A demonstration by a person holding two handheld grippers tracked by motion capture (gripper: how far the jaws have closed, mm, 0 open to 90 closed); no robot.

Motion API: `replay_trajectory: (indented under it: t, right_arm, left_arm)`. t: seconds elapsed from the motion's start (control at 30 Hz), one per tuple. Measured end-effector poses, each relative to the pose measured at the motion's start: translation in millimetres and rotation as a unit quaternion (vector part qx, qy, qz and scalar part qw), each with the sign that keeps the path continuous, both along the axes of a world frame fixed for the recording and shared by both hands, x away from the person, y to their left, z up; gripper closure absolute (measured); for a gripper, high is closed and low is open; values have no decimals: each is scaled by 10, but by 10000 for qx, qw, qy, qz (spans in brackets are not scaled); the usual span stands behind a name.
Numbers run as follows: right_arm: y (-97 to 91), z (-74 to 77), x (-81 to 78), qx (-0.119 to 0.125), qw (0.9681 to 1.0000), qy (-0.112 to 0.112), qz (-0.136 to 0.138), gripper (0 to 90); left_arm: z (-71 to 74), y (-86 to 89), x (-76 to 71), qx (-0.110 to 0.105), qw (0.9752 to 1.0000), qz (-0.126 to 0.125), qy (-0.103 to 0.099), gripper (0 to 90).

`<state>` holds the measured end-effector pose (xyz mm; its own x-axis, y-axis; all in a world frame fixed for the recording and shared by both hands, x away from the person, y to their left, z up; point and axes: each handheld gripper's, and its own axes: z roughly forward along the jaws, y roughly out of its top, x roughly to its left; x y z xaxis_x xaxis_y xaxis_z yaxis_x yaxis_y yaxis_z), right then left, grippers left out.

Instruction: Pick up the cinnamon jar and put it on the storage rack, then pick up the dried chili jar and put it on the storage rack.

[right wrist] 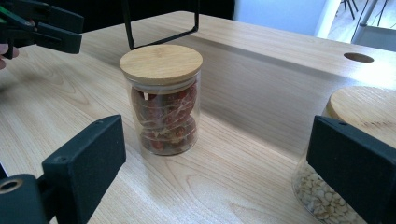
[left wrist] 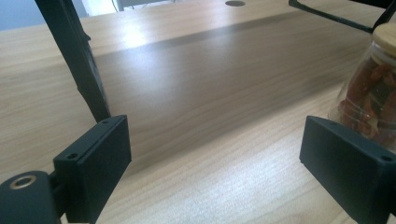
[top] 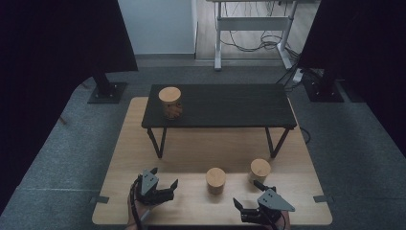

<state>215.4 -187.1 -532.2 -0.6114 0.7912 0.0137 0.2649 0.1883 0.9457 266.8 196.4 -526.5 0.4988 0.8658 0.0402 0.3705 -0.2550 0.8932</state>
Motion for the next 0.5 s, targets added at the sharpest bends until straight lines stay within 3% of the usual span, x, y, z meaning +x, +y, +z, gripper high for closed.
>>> replay_trajectory:
  t: [0.5]
  right_arm:
    - [1, 1, 19, -1, 10000, -13, -41, 39]
  left_arm:
    - [-21, 14, -11, 62, 10000, 15, -11, 84]
